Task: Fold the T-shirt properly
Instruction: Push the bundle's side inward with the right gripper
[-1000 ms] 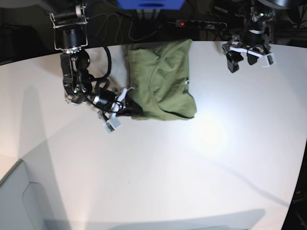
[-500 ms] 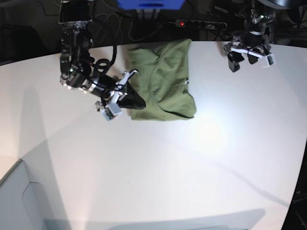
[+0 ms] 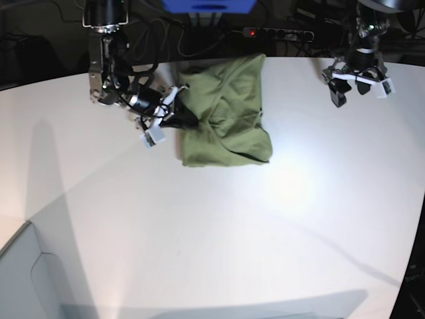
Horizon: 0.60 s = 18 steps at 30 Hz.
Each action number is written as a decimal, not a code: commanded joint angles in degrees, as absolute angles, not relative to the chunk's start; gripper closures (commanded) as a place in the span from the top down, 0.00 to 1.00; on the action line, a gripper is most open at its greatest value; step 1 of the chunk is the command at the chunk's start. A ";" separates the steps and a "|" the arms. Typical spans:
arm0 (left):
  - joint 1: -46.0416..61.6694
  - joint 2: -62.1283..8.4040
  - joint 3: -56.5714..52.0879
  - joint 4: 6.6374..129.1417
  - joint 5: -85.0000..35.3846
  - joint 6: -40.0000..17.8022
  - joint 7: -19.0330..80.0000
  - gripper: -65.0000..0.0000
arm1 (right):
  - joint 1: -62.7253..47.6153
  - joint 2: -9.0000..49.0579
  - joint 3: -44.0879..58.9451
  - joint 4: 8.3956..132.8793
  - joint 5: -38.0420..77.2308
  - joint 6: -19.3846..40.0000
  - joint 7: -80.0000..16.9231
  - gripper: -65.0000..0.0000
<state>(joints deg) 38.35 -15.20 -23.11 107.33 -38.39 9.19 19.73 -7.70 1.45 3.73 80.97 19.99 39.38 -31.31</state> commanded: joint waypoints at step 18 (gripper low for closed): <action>36.97 -15.78 -23.52 108.18 -38.37 9.01 18.51 0.72 | -20.26 1.71 1.27 93.67 21.93 40.00 -32.75 0.00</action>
